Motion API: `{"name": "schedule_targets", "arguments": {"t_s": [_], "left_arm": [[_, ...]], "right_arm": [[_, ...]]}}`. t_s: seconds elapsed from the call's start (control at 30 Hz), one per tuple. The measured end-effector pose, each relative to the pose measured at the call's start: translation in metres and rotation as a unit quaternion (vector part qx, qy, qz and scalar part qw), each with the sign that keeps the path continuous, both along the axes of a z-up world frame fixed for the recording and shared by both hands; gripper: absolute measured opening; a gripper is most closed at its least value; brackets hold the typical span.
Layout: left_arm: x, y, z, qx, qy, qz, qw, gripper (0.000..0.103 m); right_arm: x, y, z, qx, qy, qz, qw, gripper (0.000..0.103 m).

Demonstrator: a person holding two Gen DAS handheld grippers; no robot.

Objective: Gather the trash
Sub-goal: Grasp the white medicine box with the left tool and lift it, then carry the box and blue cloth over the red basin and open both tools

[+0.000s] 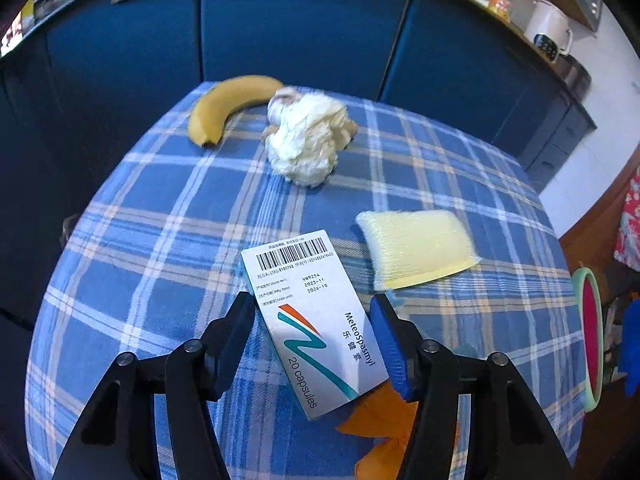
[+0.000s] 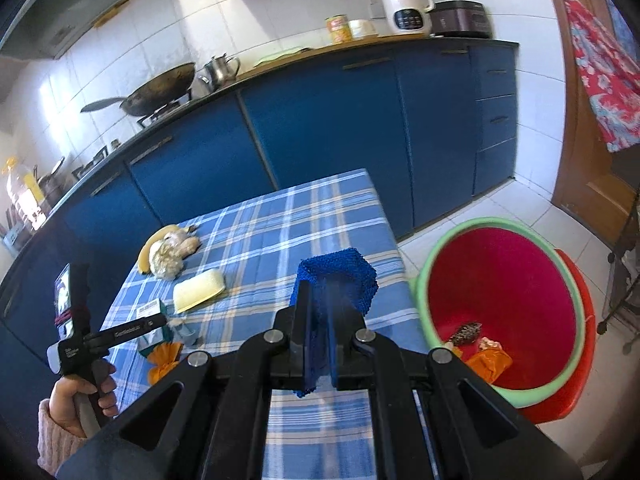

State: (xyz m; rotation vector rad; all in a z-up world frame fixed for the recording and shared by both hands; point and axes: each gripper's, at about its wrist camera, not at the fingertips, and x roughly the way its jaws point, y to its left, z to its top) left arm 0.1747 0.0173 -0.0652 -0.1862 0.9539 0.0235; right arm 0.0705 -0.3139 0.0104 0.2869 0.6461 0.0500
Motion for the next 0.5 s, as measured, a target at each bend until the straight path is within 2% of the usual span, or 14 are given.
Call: {"name": "schedule_targets", "arguments": {"t_s": [0.1,0.3,0.5], "left_arm": [[-0.006,-0.003,0.013,0.005,-0.021,-0.01,0.9997,0.06],[-0.017,-0.014,0.04,-0.009,-0.059,-0.027,0.9978,0.06],[-0.023,-0.044,0.067,-0.026,-0.087,-0.07,0.9934,0.06]], "right_arm": [[-0.004,-0.013,0.002,0.003,-0.005,-0.015,1.0,0.009],[-0.008,-0.036,0.0,0.008,-0.009,-0.045,0.999,0.009],[-0.014,-0.064,-0.006,0.011,-0.005,-0.083,0.996,0.009]]}}
